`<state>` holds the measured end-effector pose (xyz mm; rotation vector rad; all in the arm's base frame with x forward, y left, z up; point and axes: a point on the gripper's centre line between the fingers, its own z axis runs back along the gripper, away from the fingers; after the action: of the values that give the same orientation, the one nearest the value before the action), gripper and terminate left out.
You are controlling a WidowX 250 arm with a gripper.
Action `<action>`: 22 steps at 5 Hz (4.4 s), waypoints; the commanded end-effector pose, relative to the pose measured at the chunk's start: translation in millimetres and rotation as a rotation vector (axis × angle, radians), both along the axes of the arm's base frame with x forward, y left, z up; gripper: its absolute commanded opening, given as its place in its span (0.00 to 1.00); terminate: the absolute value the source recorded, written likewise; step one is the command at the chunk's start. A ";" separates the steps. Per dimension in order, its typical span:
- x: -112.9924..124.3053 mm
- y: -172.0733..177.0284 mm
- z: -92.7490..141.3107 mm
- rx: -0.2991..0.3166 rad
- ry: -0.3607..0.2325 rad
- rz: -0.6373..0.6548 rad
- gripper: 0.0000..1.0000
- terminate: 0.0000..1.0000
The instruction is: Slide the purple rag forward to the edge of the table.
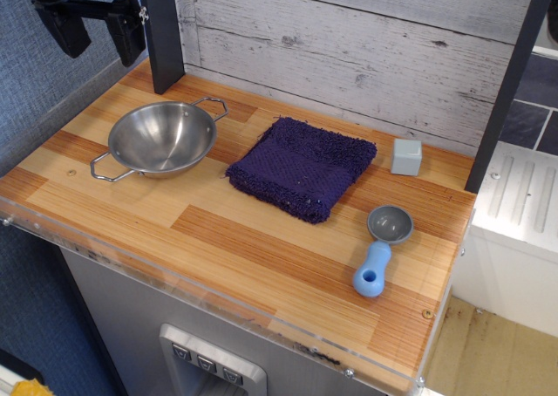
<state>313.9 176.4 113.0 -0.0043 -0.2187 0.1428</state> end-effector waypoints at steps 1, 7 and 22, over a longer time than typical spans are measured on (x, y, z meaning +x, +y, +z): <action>0.0 0.0 0.0 0.000 0.000 0.000 1.00 0.00; 63.3 -121.6 -14.4 0.073 -0.039 -0.358 1.00 0.00; -69.2 -125.2 -103.2 0.149 0.159 -0.409 1.00 0.00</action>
<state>253.6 48.6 11.6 0.1083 -0.0822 -0.2805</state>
